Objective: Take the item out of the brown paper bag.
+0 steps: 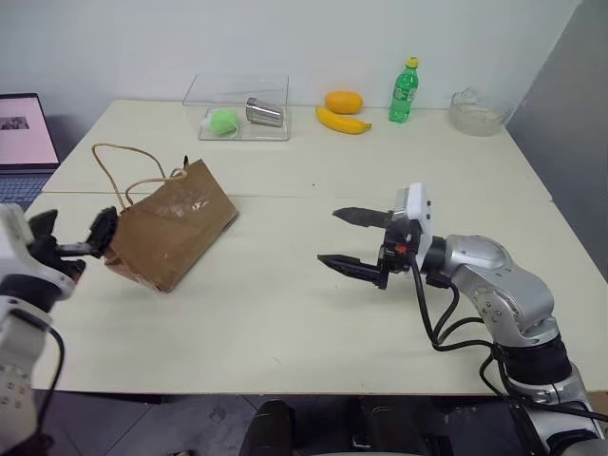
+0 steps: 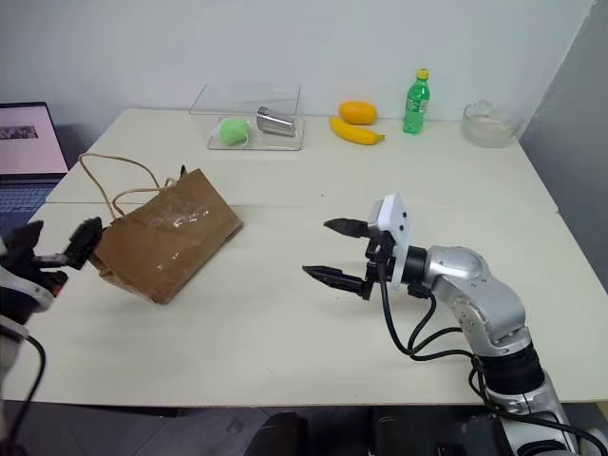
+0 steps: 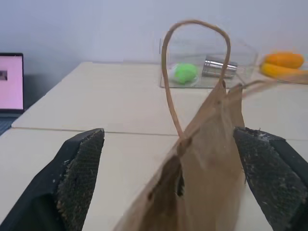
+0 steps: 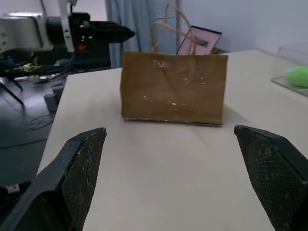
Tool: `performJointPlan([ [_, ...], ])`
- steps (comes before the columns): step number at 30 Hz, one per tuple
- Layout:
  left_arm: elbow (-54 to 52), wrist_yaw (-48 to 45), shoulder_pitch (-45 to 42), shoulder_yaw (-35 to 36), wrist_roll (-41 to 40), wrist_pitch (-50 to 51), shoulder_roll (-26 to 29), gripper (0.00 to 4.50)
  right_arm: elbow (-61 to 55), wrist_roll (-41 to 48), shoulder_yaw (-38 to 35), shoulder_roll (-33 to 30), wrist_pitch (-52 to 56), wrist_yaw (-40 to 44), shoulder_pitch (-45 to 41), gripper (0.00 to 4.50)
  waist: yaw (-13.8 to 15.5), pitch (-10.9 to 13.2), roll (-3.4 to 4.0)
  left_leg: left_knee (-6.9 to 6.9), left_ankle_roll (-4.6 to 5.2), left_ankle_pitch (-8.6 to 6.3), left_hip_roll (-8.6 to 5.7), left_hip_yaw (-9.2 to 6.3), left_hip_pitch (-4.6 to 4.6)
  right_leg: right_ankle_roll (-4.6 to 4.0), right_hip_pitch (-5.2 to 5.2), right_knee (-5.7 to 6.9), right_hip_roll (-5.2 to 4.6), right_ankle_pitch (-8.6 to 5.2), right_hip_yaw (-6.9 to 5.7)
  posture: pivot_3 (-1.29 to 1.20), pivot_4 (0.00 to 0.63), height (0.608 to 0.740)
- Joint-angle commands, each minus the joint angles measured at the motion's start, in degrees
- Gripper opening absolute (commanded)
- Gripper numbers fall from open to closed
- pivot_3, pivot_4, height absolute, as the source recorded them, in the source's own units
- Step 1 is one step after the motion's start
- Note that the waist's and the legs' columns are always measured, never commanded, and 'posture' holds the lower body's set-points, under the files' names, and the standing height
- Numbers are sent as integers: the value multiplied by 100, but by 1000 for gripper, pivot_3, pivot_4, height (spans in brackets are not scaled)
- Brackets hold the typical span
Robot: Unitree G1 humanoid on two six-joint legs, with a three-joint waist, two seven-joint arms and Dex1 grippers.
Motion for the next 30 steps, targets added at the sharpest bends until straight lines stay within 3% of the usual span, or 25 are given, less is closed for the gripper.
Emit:
performJointPlan([
  [1, 555, -642, -298, 50, -369, 421, 661, 4484, 44, -10, -47, -43, -256, 208, -146, 4500, -2, 0, -1, 0, 0, 0, 2, 1, 0, 0, 0, -1, 0, 0, 2, 0, 150, 740],
  [8, 2027, -1707, -949, -896, 122, 252, 1556, 4484, 175, -153, -24, -7, -572, 294, -154, 4500, -5, 4, 4, -4, -3, -2, 3, 14, -3, 0, -12, 1, -2, 0, 12, 0, 150, 740],
  [23, 4267, -2726, -3134, -2141, 1069, -551, 1588, 4484, -149, -162, -31, -31, -364, 122, -360, 4500, -11, 3, 0, 5, -7, 0, 32, 52, -66, -2, -76, 12, -1, 4, 18, 0, 150, 740],
  [30, 4543, -3080, -3392, -2177, 1224, -692, 1711, 2348, -322, -51, -9, -188, -272, 334, -352, 4500, -10, 3, -1, 6, -7, 0, 61, 83, -64, -2, -80, 9, 2, 4, 20, 0, 150, 740],
])
